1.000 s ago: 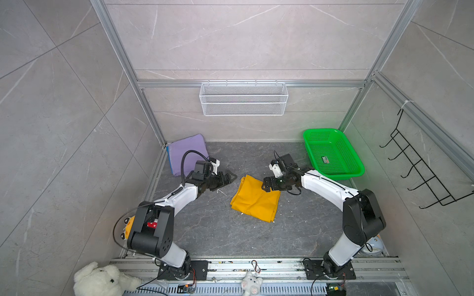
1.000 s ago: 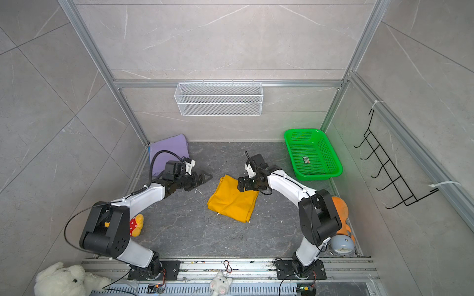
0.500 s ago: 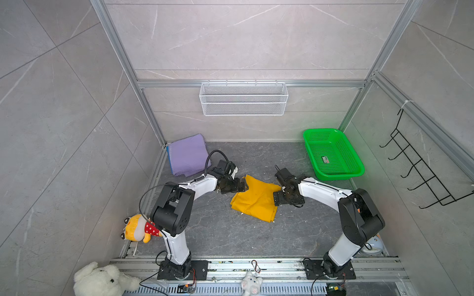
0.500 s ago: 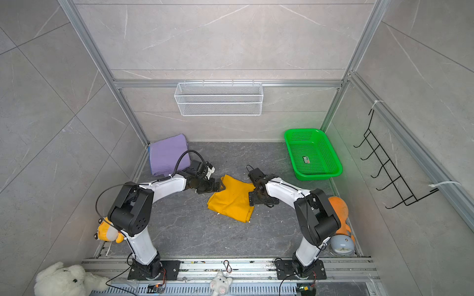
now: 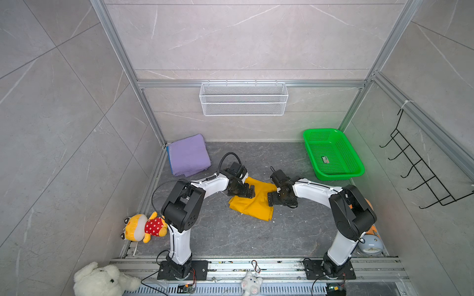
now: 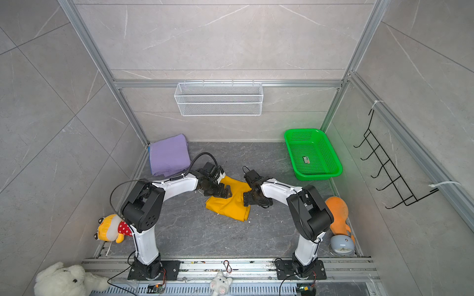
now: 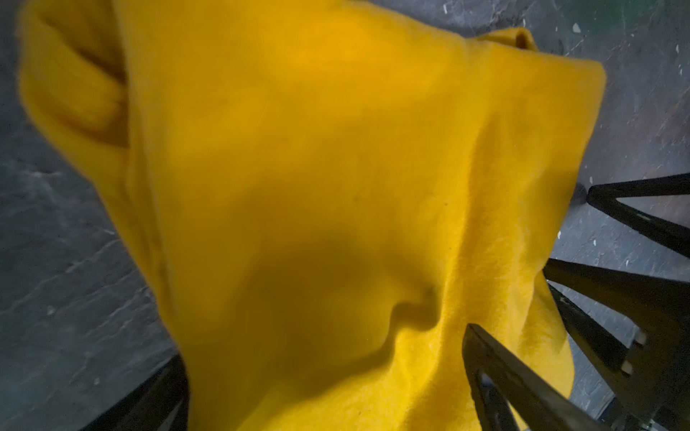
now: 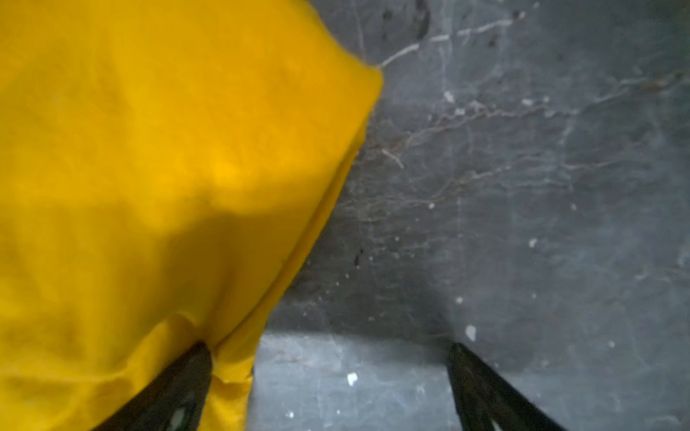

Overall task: Fold and stack t-shirts
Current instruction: Pick up the T-shirt from the center of the table.

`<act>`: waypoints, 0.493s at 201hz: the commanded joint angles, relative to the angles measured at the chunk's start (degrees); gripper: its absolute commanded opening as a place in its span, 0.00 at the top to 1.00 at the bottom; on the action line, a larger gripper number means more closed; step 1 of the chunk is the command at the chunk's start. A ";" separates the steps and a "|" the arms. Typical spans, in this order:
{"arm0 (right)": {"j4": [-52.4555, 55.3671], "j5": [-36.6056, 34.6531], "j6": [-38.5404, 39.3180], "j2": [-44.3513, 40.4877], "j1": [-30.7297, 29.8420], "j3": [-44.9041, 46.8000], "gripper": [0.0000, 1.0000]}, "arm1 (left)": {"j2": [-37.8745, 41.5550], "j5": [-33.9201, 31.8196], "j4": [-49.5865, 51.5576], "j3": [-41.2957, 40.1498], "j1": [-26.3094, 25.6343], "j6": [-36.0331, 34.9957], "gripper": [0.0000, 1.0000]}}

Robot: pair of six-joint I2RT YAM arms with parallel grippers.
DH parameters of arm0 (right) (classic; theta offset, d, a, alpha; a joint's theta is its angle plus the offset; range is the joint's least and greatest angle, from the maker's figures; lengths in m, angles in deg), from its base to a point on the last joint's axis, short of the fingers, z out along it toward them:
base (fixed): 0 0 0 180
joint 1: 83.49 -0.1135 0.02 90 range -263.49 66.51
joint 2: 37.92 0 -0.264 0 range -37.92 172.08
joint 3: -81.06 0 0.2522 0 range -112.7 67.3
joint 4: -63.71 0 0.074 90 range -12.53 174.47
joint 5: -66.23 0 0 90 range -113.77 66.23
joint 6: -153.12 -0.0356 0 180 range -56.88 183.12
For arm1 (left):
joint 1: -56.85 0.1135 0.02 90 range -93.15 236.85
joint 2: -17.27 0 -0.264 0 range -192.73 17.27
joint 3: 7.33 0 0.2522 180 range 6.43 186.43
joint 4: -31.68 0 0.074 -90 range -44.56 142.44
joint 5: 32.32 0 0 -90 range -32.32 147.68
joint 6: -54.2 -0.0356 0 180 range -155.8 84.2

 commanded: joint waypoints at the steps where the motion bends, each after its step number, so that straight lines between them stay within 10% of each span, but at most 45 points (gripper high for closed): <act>1: -3.75 3.43 -1.97 4.46 -1.07 1.35 0.01 | -1.44 1.01 0.94 -1.40 -1.74 2.24 0.00; 99: -10.79 8.09 -4.21 6.95 -1.78 3.21 0.01 | -2.20 4.16 -5.53 -5.18 -5.80 10.12 0.00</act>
